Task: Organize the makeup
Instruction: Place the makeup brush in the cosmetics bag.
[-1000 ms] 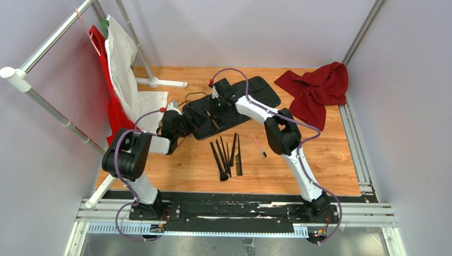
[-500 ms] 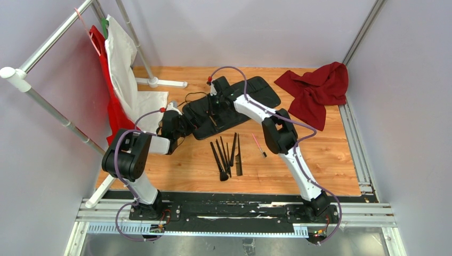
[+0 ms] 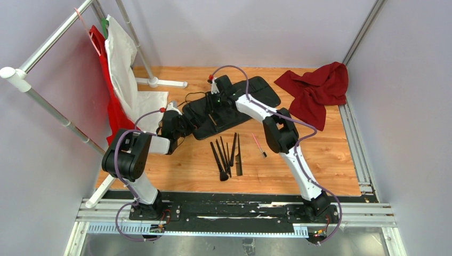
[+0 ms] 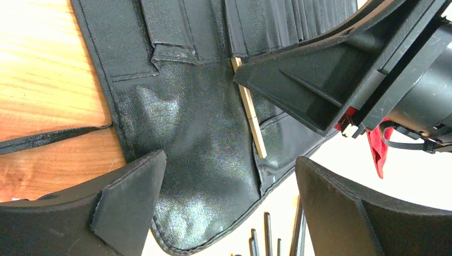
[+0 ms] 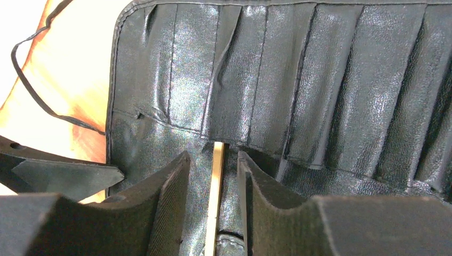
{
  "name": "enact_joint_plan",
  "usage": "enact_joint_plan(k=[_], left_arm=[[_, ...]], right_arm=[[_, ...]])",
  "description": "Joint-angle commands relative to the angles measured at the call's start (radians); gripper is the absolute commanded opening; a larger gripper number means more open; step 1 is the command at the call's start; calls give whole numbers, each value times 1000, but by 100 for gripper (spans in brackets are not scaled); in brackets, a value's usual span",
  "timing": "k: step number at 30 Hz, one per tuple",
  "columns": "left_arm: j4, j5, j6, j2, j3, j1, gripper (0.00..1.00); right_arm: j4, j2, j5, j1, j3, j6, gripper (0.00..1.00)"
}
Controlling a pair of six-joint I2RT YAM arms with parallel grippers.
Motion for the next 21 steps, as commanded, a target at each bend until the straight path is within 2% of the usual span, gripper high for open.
enact_joint_plan(k=[1, 9, 15, 21], left_arm=[[-68, -24, 9, -5, -9, 7, 98], [-73, -21, 10, -13, -4, 7, 98], [-74, -18, 8, -7, 1, 7, 98], [-74, -17, 10, -2, 5, 7, 98]], right_arm=[[18, -49, 31, -20, -80, -44, 40], [19, -119, 51, -26, -205, -59, 38], [44, -147, 35, -26, -289, -54, 26], [50, -145, 22, -21, -308, -49, 23]])
